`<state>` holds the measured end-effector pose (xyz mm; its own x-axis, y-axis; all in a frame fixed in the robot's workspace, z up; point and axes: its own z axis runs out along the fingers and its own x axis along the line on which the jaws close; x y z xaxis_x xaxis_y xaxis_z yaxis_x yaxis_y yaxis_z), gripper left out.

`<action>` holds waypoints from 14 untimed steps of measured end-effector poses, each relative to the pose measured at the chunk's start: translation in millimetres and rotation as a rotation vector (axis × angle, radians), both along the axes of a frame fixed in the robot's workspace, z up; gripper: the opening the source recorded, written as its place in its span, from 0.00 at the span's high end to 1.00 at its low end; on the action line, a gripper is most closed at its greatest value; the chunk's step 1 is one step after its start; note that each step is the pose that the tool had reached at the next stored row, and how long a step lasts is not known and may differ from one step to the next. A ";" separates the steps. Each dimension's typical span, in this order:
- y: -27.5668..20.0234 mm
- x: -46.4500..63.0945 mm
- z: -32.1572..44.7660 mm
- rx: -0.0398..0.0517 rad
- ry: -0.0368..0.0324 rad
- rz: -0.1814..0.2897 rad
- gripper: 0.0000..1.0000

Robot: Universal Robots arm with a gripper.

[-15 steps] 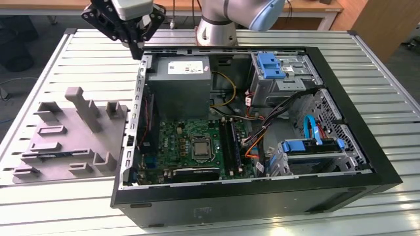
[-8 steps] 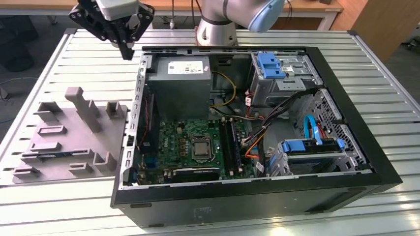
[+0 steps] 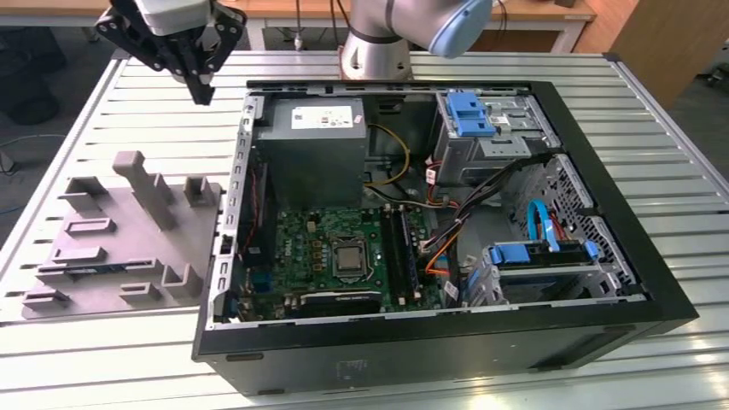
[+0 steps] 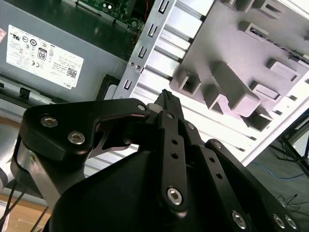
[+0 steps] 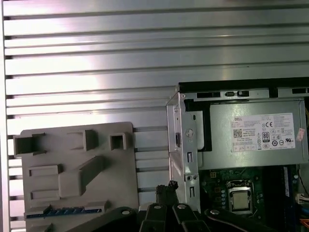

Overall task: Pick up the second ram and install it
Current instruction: 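Reach for the second ram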

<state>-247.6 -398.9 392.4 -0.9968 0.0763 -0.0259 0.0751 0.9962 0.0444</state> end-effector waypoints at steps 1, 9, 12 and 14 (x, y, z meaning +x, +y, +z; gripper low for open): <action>0.0 -2.2 -0.1 0.0001 -0.0003 0.000 0.89; 0.0 -22.0 -0.3 0.0001 -0.0011 0.000 0.89; 0.0 -29.1 -0.4 0.0000 -0.0012 0.000 0.89; 0.0 -33.8 -0.4 0.0001 -0.0013 0.000 0.89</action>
